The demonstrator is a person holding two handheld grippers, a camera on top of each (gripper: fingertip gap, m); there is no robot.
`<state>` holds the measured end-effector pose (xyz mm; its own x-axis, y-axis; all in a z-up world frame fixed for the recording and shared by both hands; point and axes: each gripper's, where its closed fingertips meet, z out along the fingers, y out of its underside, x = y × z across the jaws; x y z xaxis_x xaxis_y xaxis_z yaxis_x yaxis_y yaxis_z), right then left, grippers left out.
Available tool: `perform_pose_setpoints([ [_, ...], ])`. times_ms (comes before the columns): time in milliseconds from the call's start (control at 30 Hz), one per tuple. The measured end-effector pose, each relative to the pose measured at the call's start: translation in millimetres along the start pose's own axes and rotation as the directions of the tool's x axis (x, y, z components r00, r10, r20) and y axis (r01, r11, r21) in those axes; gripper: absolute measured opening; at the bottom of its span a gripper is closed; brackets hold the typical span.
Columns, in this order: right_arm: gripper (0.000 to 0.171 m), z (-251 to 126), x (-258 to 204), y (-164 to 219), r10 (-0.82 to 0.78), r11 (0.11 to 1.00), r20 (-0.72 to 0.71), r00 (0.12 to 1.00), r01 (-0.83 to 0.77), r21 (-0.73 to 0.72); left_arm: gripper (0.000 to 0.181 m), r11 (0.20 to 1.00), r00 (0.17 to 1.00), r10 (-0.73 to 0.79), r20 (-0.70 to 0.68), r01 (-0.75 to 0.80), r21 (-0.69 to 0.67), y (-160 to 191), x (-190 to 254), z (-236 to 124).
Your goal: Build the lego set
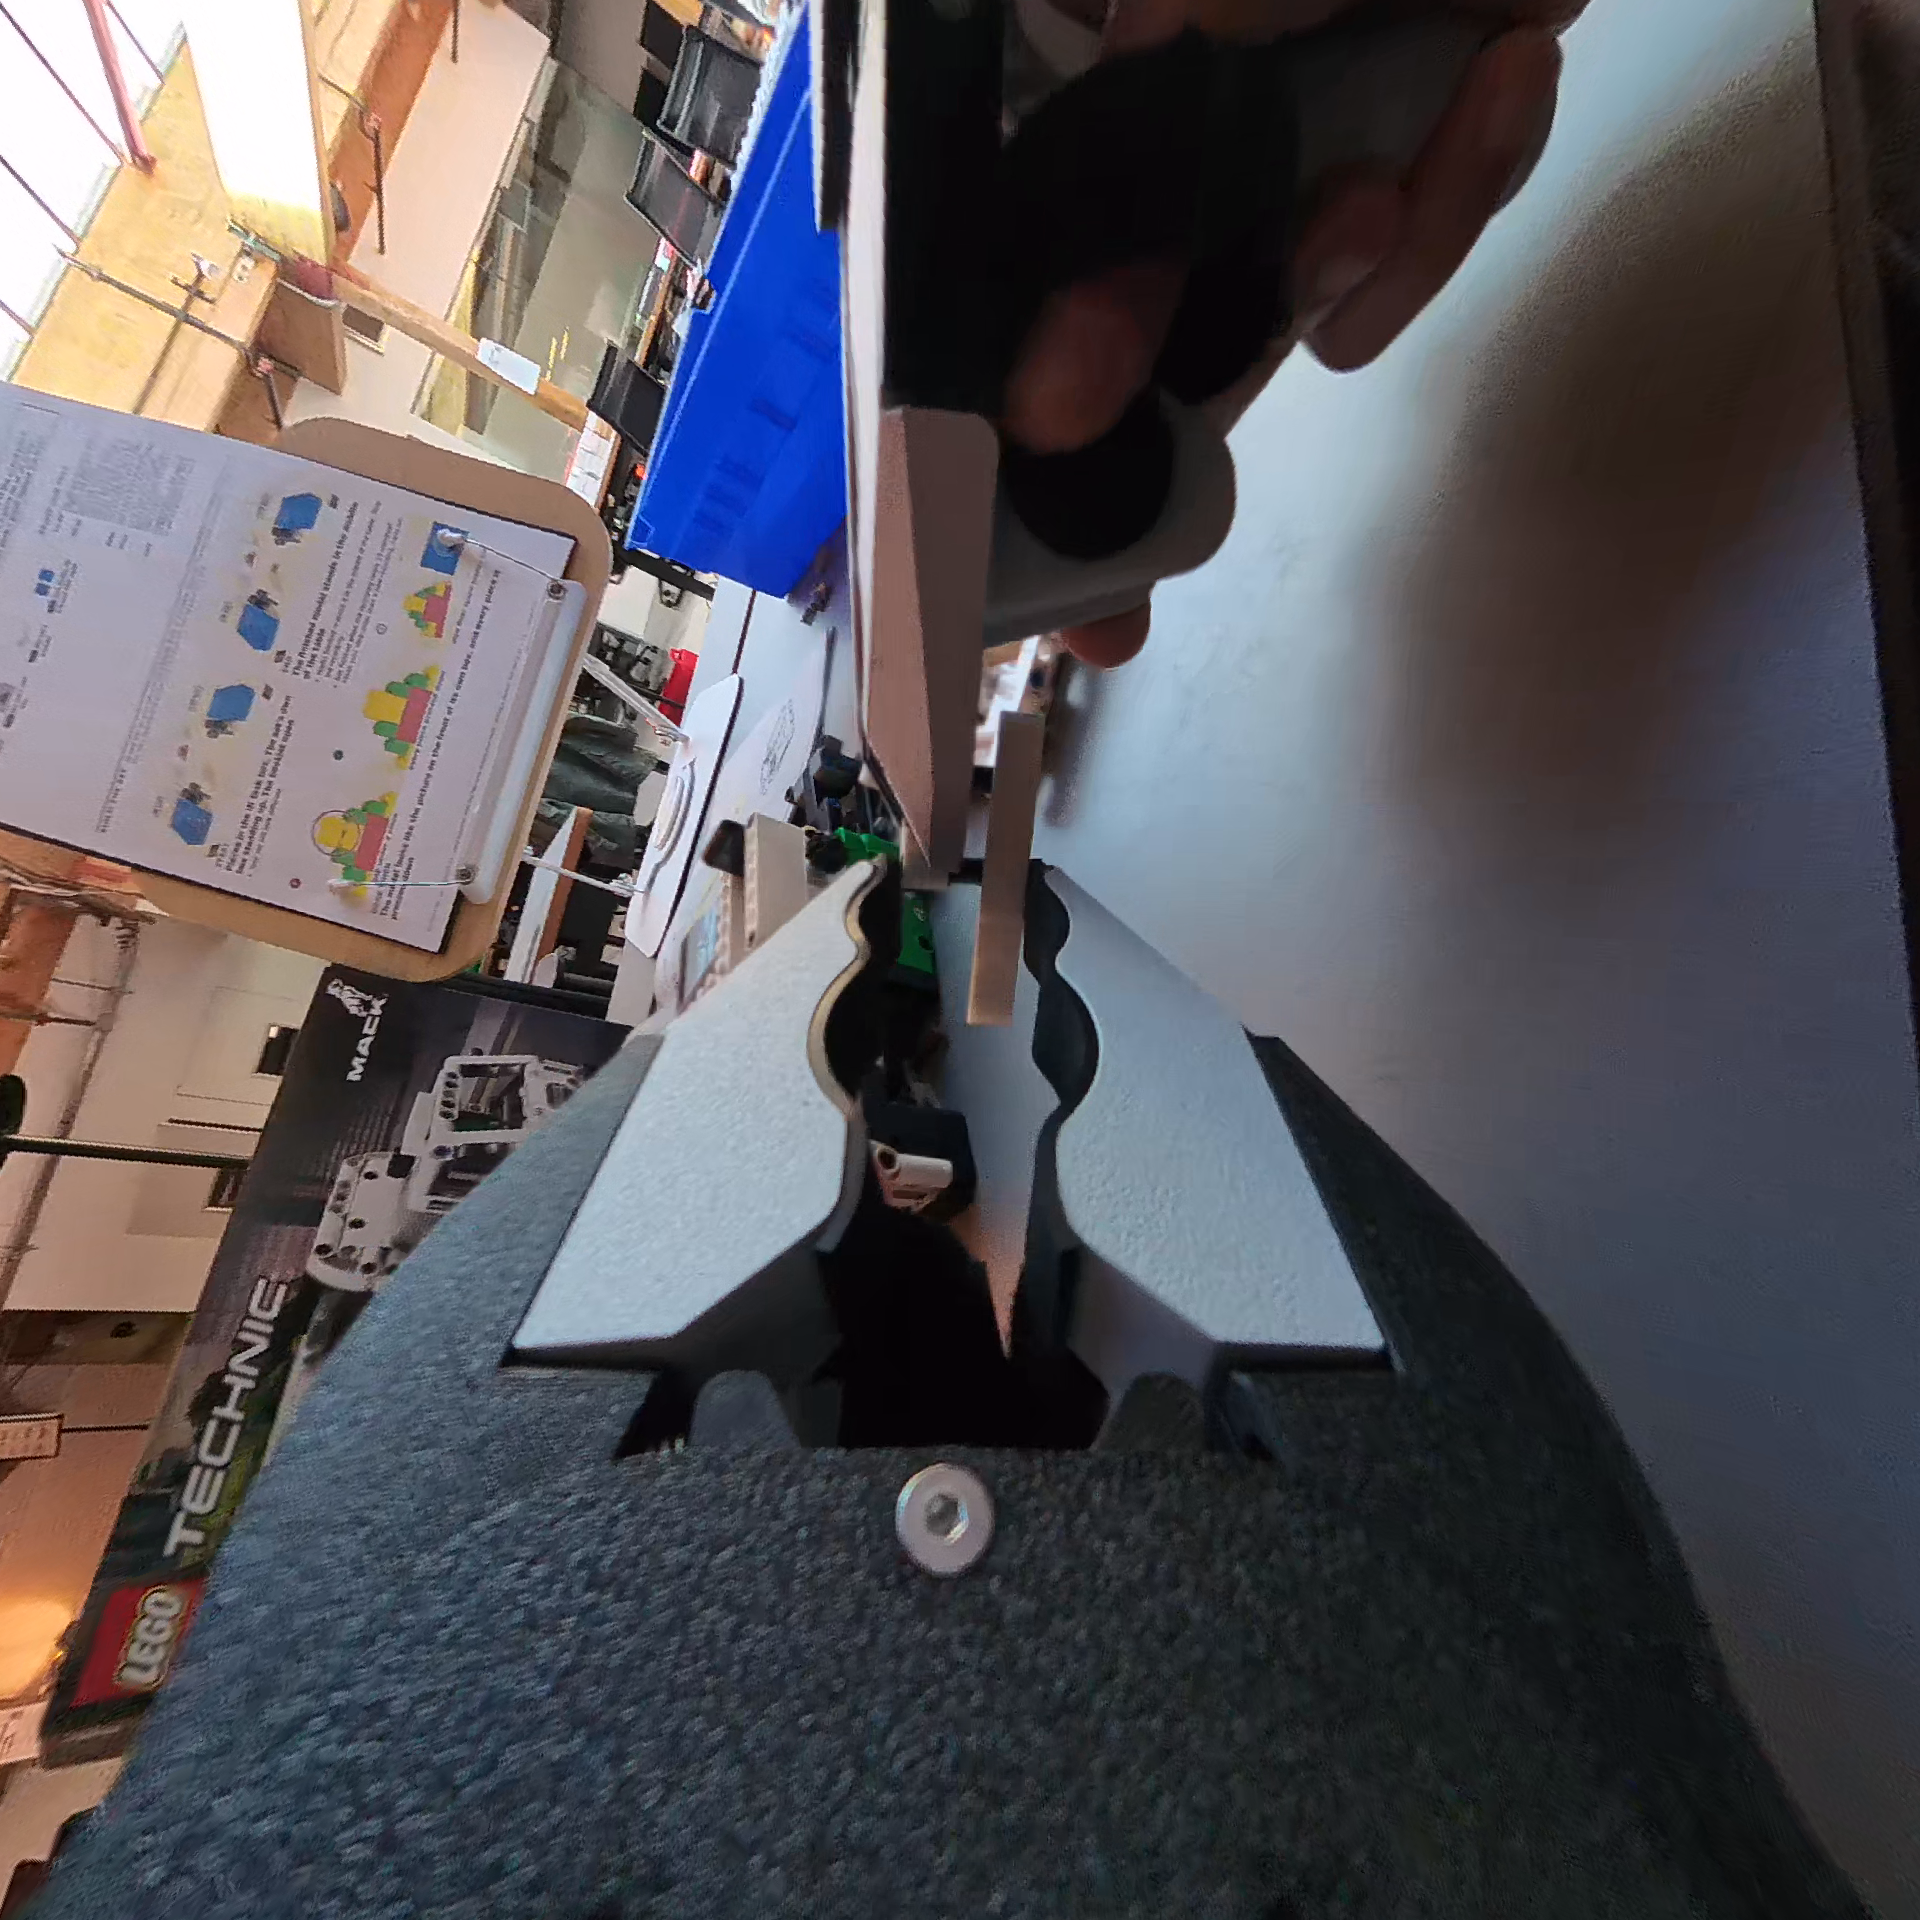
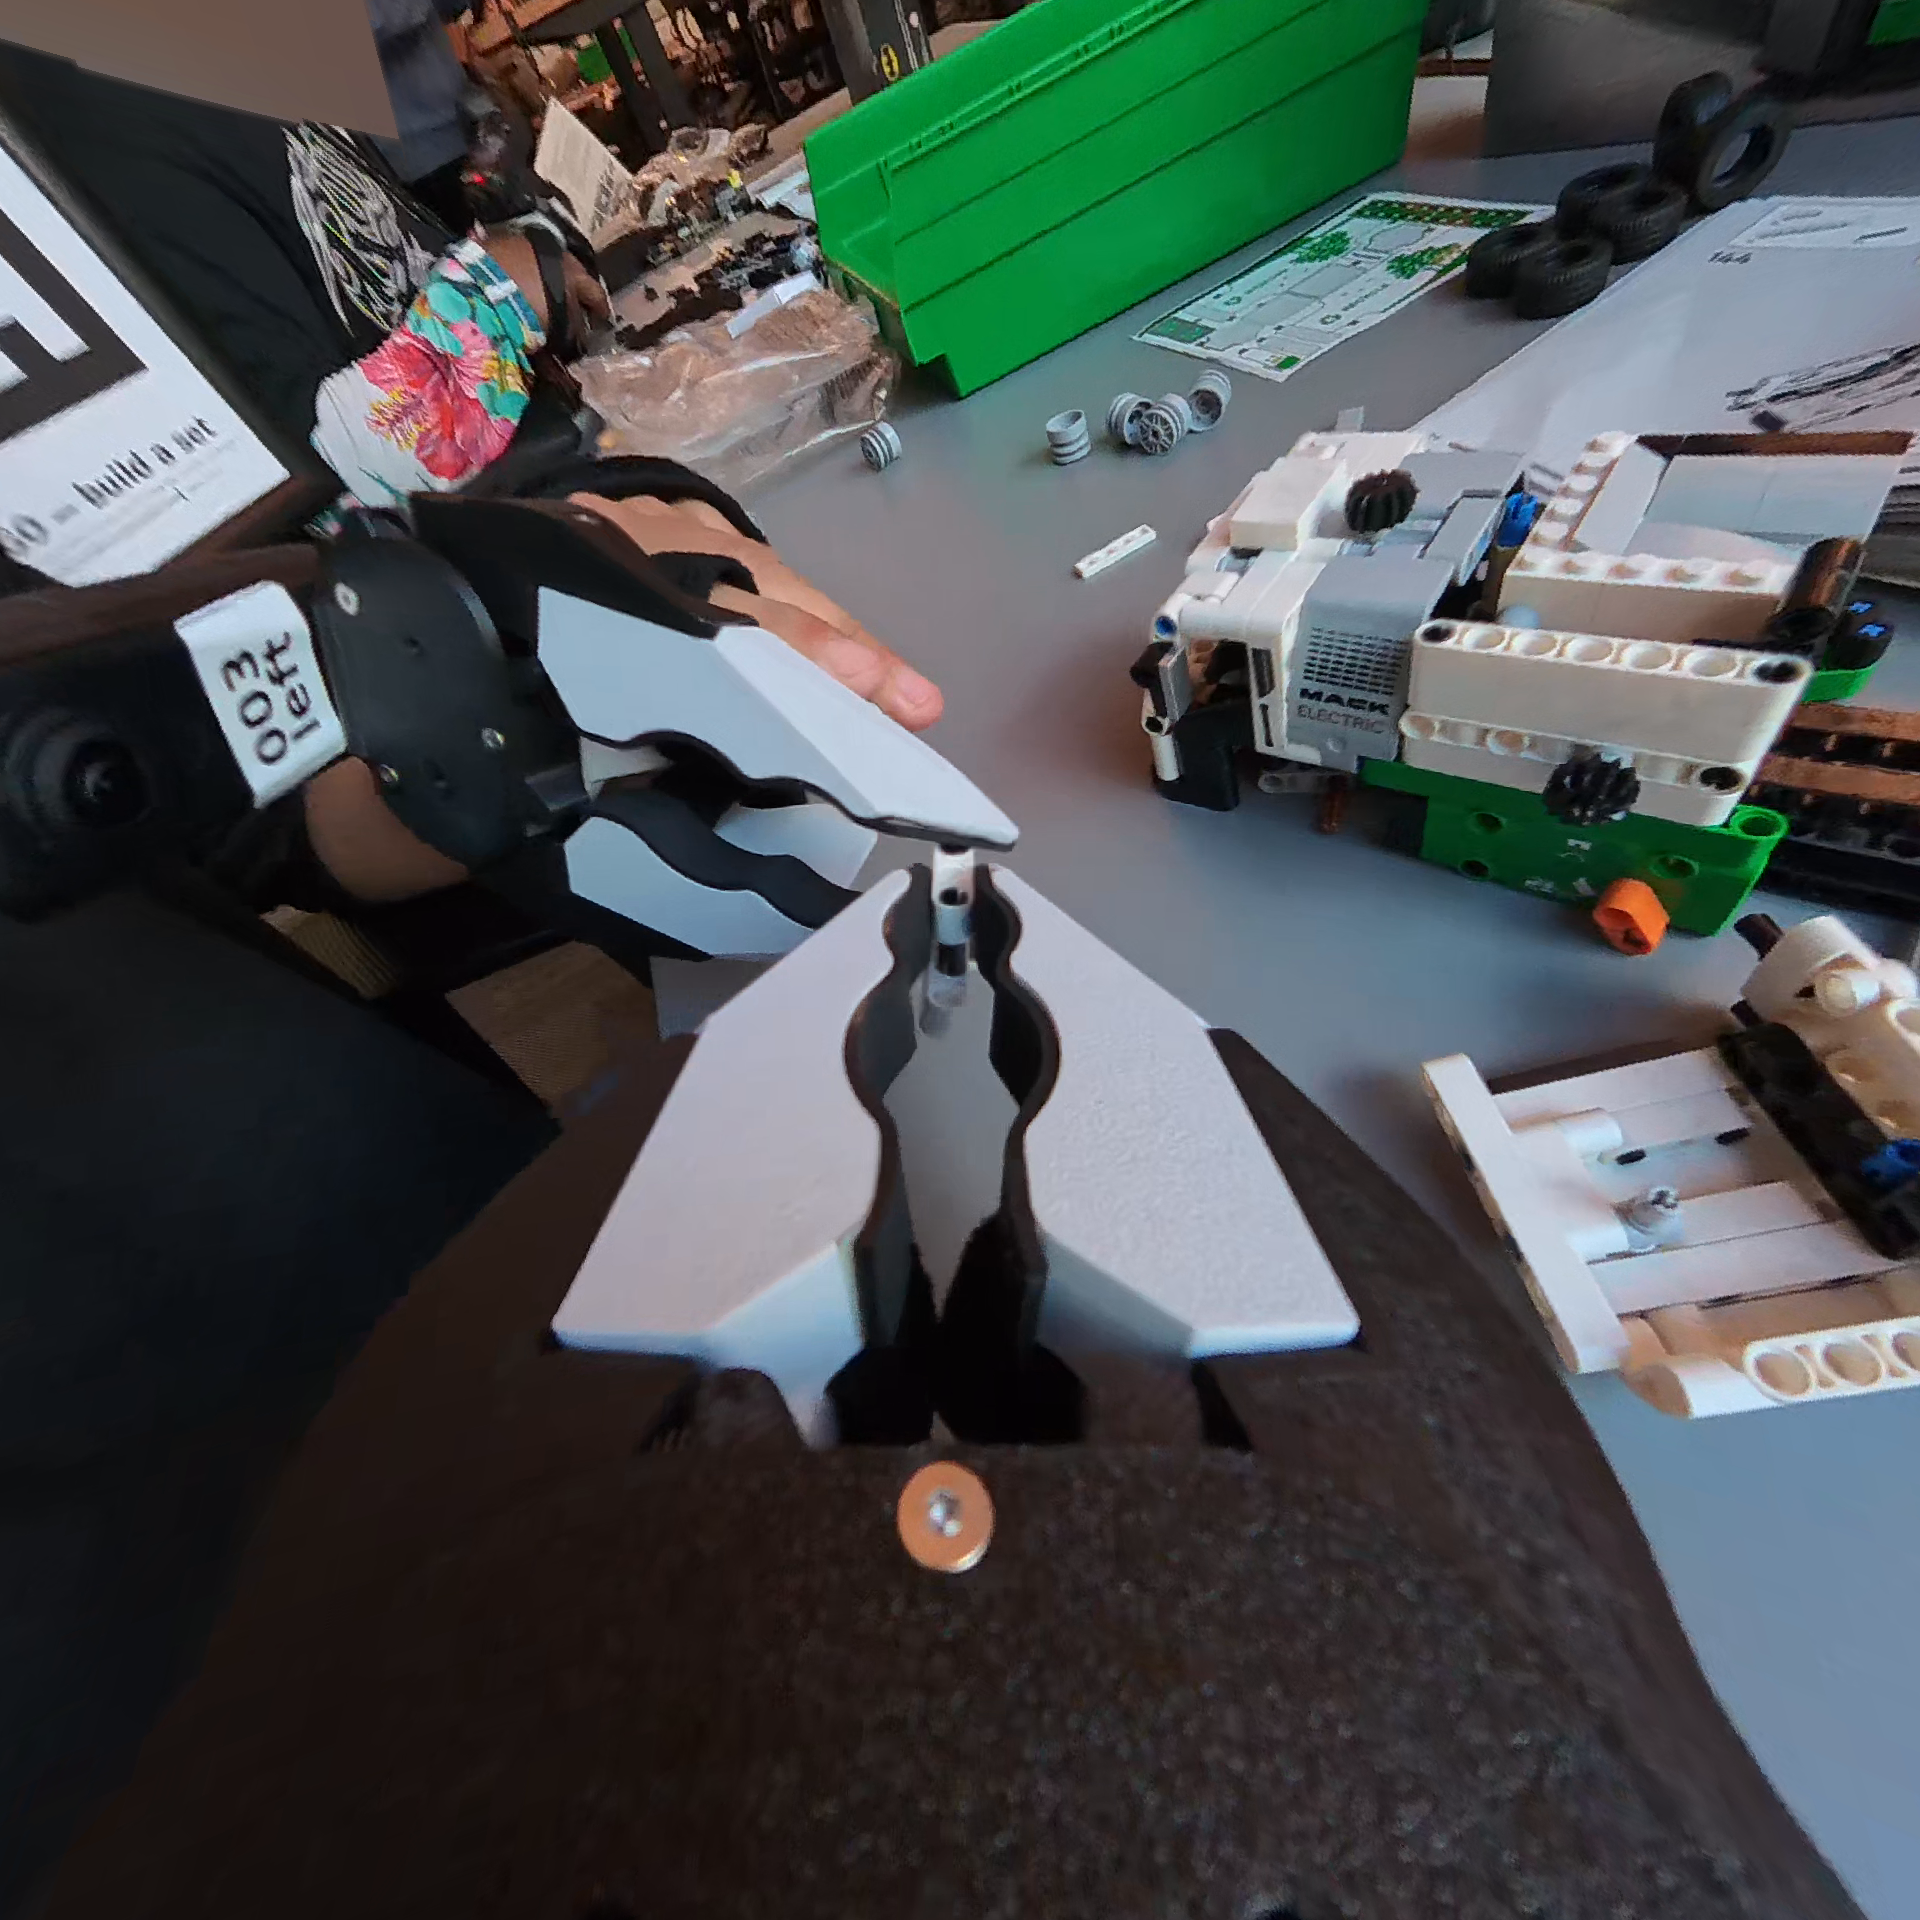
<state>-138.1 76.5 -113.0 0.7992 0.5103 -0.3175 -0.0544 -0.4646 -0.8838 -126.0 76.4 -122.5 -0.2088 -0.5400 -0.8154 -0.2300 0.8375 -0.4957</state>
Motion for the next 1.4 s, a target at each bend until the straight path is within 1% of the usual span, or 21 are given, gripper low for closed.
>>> perform_pose_setpoints([
  [67, 0.006, 1, 1, 6, -0.036, 0.999, -0.022, 0.999, 0.036, -0.020, 0.022, 1.000, 1.000, -0.014, -0.023, 0.014, 0.004, 1, 5, 2],
  [167, 0.006, -1, 1, 7, -0.003, 1.000, -0.001, 1.000, 0.003, -0.024, 0.021, 1.000, 1.000, -0.008, -0.017, 0.008, 0.013, 0, 6, 3],
  [333, 0.007, 1, 3, 11, 0.104, 0.995, 0.033, 0.994, -0.103, -0.015, 0.021, 1.000, 1.000, 0.022, -0.021, -0.022, -0.002, 3, 8, 4],
  [433, 0.007, 2, 5, 9, 0.234, 0.972, 0.061, 0.970, -0.235, 0.012, 0.022, 0.997, 0.996, 0.074, 0.039, -0.074, -0.008, 5, 4, 5],
  [500, 0.007, 0, 5, 6, 0.263, 0.964, 0.077, 0.962, -0.266, 0.023, 0.021, 0.996, 0.994, 0.086, 0.074, -0.087, 0.000, 2, 1, 4],
  [733, 0.007, 0, 4, 7, 0.259, 0.966, 0.063, 0.964, -0.260, 0.007, 0.021, 0.995, 0.992, 0.100, 0.073, -0.101, 0.000, 1, 2, 4],
  [867, 0.006, 0, 4, 5, 0.245, 0.968, 0.080, 0.966, -0.247, 0.028, 0.021, 0.999, 0.998, 0.044, 0.037, -0.045, 0.013, 1, 2, 3],
  [933, 0.007, 1, 5, 6, 0.179, 0.983, 0.053, 0.982, -0.180, 0.020, 0.020, 1.000, 1.000, 0.012, 0.017, -0.012, 0.013, 2, 2, 4],
  [967, 0.014, 0, 7, 7, 0.123, 0.992, 0.024, 0.992, -0.123, 0.005, 0.020, 1.000, 1.000, 0.000, 0.009, 0.000, 0.008, 4, 2, 5],
  [1000, 0.025, -2, 10, 8, 0.049, 0.999, -0.019, 0.999, -0.050, -0.014, 0.021, 1.000, 1.000, -0.008, 0.000, 0.008, 0.002, 6, 2, 5],
  [1033, 0.031, -4, 11, 9, -0.046, 0.998, -0.051, 0.998, 0.044, -0.053, 0.021, 1.000, 1.000, -0.020, -0.011, 0.020, -0.006, 8, 3, 6],
  [1100, 0.034, -9, 8, 11, -0.275, 0.953, -0.108, 0.955, 0.256, -0.159, 0.020, 0.999, 0.998, -0.043, -0.043, 0.042, -0.022, 13, 5, 7],
  [1133, 0.034, -11, 10, 10, -0.391, 0.909, -0.153, 0.907, 0.355, -0.221, 0.020, 0.998, 0.997, -0.051, -0.062, 0.048, -0.039, 16, 8, 8],
  [1167, 0.033, -11, 9, 11, -0.503, 0.847, -0.170, 0.847, 0.445, -0.290, 0.020, 0.998, 0.996, -0.052, -0.074, 0.048, -0.049, 18, 9, 9],
  [1267, 0.033, -5, 16, 17, -0.764, 0.611, -0.169, 0.623, 0.615, -0.499, 0.020, 0.997, 0.993, -0.047, -0.107, 0.040, -0.069, 19, 14, 9],
  [1300, 0.033, -2, 18, 18, -0.817, 0.542, -0.160, 0.555, 0.643, -0.541, 0.021, 0.997, 0.993, -0.042, -0.111, 0.034, -0.073, 18, 15, 8],
  [1333, 0.033, 0, 20, 20, -0.848, 0.490, -0.141, 0.511, 0.656, -0.573, 0.020, 0.997, 0.994, -0.035, -0.106, 0.028, -0.074, 17, 14, 8],
  [1400, 0.031, 4, 22, 27, -0.869, 0.443, -0.110, 0.482, 0.658, -0.609, 0.020, 0.997, 0.994, -0.033, -0.108, 0.025, -0.074, 15, 14, 6],
])
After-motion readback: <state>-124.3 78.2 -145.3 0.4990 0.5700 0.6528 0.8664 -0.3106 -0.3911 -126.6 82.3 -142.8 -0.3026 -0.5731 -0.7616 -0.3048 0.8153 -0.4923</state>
